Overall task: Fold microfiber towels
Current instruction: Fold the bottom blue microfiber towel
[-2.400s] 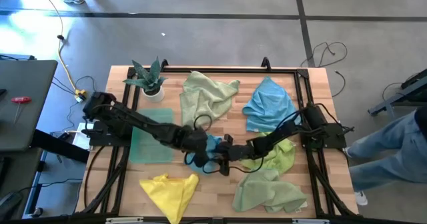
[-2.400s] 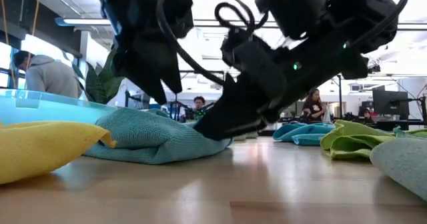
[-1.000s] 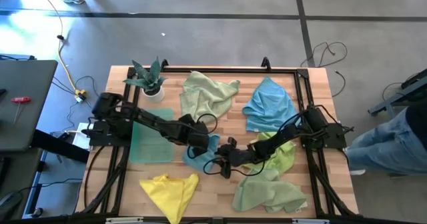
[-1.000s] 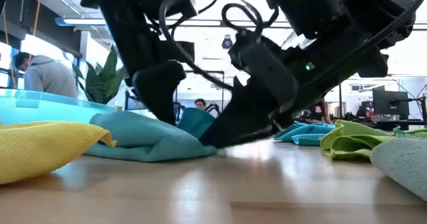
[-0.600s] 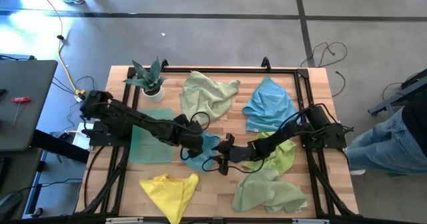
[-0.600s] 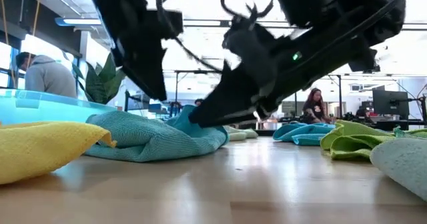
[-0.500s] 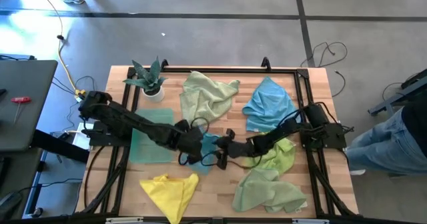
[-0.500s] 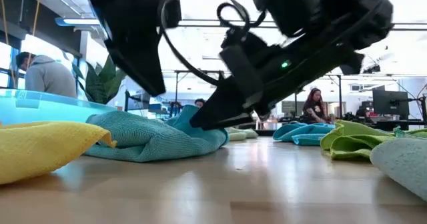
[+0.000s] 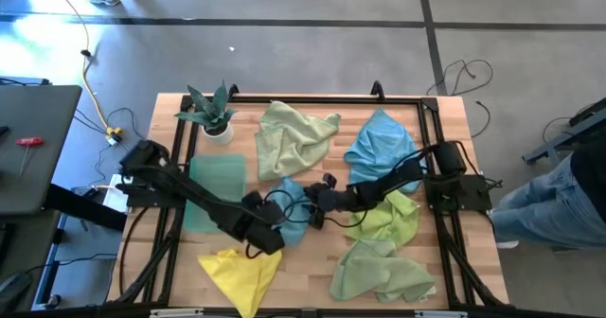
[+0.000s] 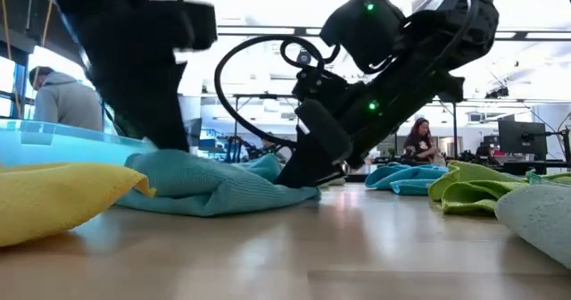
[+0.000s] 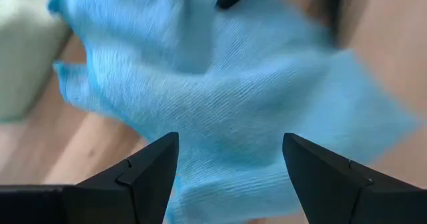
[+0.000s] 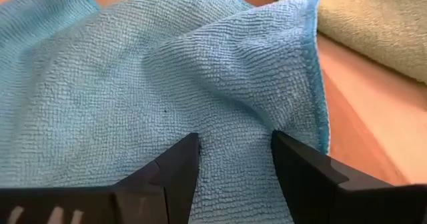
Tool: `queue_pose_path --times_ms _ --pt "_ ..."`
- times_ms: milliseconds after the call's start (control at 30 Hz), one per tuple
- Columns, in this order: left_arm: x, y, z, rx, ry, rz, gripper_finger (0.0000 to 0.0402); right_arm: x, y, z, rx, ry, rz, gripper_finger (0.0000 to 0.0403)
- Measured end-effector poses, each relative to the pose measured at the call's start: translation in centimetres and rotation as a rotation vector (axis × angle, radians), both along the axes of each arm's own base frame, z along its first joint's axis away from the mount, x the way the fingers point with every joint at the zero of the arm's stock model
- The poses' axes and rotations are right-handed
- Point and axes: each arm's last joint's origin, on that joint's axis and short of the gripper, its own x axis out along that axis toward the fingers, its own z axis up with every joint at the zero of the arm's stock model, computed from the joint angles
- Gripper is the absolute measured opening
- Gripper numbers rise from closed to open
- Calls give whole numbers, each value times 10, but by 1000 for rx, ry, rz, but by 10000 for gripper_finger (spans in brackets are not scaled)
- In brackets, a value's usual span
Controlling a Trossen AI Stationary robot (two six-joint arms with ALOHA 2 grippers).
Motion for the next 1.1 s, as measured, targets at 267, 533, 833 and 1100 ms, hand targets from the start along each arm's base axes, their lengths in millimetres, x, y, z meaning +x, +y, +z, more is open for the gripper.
queue_pose_path --times_ms 267,533,833,1100 --pt "-15 -13 -23 -22 186 28 257 -5 21 -1 1 12 68 183" --pt "-16 -27 2 -23 84 8 257 -6 26 11 37 -36 105 183" --pt "11 -45 35 -62 -72 -243 257 -16 30 62 -20 -93 222 183" --pt "23 -53 42 -63 -215 -304 263 -26 35 62 208 23 316 183"
